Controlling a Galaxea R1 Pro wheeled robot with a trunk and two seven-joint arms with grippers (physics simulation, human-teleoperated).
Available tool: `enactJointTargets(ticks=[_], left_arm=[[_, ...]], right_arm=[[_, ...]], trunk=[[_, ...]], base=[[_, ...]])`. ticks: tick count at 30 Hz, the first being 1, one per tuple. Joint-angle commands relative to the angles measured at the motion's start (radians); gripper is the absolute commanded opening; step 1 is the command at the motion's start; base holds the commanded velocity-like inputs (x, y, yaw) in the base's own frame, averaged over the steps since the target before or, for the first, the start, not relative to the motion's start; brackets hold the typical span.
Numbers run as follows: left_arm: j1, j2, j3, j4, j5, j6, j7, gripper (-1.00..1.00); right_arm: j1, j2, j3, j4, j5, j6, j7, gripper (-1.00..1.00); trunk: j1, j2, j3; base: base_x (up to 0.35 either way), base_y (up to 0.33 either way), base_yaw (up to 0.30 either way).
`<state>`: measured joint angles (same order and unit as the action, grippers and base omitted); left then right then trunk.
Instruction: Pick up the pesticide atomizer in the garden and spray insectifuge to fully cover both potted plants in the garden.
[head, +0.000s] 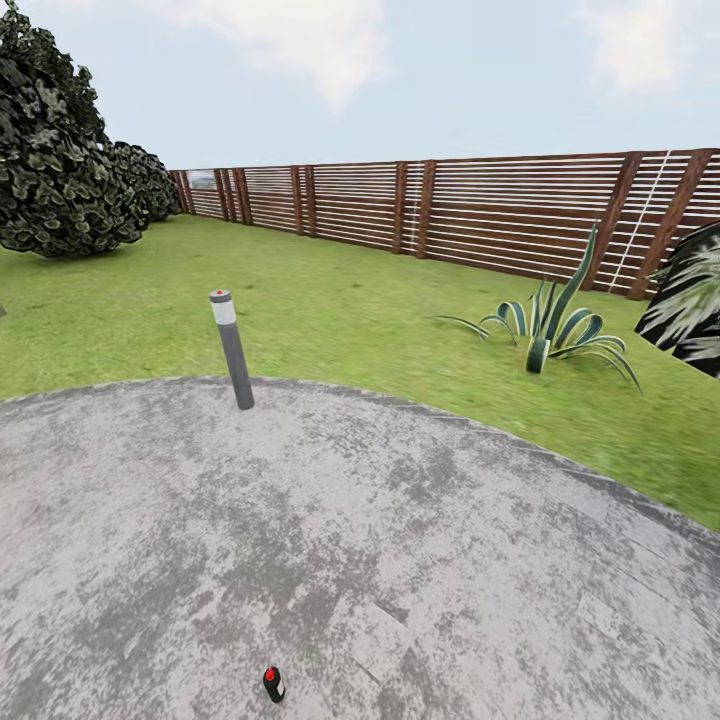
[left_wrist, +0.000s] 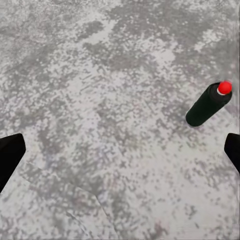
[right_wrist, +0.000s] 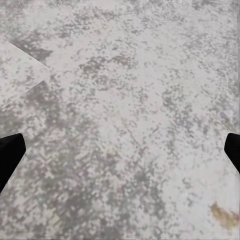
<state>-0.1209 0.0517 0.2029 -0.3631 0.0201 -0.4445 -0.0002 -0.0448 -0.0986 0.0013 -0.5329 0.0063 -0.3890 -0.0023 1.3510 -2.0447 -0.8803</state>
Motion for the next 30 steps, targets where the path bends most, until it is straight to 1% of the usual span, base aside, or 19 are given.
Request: enactJointTargets(ticks=[1, 2, 3, 4, 5, 7, 9, 10, 12, 14, 17, 28, 30], left_arm=[[-0.024, 0.0, -0.004, 0.0, -0.005, -0.002, -0.002, 1.0], [-0.054, 0.001, -0.01, 0.002, -0.018, 0.0, -0.003, 1.0], [-0.07, 0.002, -0.014, 0.004, -0.026, 0.001, -0.004, 1.0], [-0.105, 0.002, -0.019, 0.006, -0.044, 0.005, -0.004, 1.0], [-0.173, -0.003, -0.025, 0.009, -0.089, 0.029, 0.0, 1.0], [-0.223, -0.009, -0.027, 0.009, -0.123, 0.069, 0.004, 1.0], [-0.252, -0.011, -0.027, 0.009, -0.135, 0.104, 0.007, 1.0], [-0.279, -0.012, -0.027, 0.009, -0.141, 0.132, 0.008, 1.0], [-0.299, -0.013, -0.027, 0.01, -0.144, 0.149, 0.008, 1.0], [-0.314, -0.012, -0.028, 0.011, -0.147, 0.159, 0.007, 1.0], [-0.315, -0.011, -0.029, 0.013, -0.148, 0.16, 0.006, 1.0], [-0.31, -0.013, -0.026, 0.026, -0.149, 0.153, -0.002, 1.0], [-0.31, -0.013, -0.026, 0.031, -0.149, 0.153, -0.003, 1.0]], right_arm=[[-0.008, 0.0, 0.0, -0.017, 0.001, -0.002, 0.0, 1.0], [-0.02, -0.001, 0.0, -0.038, 0.001, -0.002, 0.001, 1.0], [-0.028, -0.001, 0.0, -0.049, 0.001, -0.001, 0.002, 1.0], [-0.048, -0.001, 0.0, -0.068, 0.002, 0.0, 0.003, 1.0], [-0.111, -0.001, 0.0, -0.09, 0.001, 0.002, 0.002, 1.0], [-0.178, -0.001, 0.0, -0.098, 0.001, 0.003, 0.0, 1.0], [-0.241, -0.002, 0.0, -0.101, 0.001, 0.005, -0.001, 1.0], [-0.268, -0.002, 0.0, -0.101, 0.002, 0.008, -0.001, 1.0], [-0.299, -0.003, 0.0, -0.103, 0.002, 0.016, 0.001, 1.0], [-0.323, -0.006, -0.001, -0.104, 0.002, 0.025, 0.006, 1.0], [-0.33, -0.006, 0.001, -0.104, 0.004, 0.029, 0.008, 1.0], [-0.334, -0.007, 0.003, -0.099, 0.005, 0.052, 0.01, 1.0], [-0.334, -0.007, 0.003, -0.099, 0.004, 0.052, 0.01, 1.0]], trunk=[[0.0, 0.0, -0.001], [0.0, 0.0, -0.001], [0.0, 0.0, -0.001], [0.0, 0.0, -0.001], [0.0, 0.0, -0.001], [0.0, 0.0, -0.001], [0.0, 0.0, -0.001], [0.0, 0.0, -0.001], [0.0, 0.0, -0.001], [0.0, 0.0, -0.001], [0.0, 0.0, -0.001], [0.0, 0.0, -0.001], [0.008, -0.014, -0.007]], base=[[0.0, 0.0, 0.0], [0.0, 0.0, 0.0], [0.0, 0.0, 0.0], [0.0, 0.0, 0.0], [0.0, 0.0, 0.0], [0.0, 0.0, 0.0], [0.0, 0.0, 0.0], [0.0, 0.0, 0.0], [0.0, 0.0, 0.0], [0.0, 0.0, 0.0], [0.0, 0.0, 0.0], [0.0, 0.0, 0.0], [0.0, 0.0, 0.0]])
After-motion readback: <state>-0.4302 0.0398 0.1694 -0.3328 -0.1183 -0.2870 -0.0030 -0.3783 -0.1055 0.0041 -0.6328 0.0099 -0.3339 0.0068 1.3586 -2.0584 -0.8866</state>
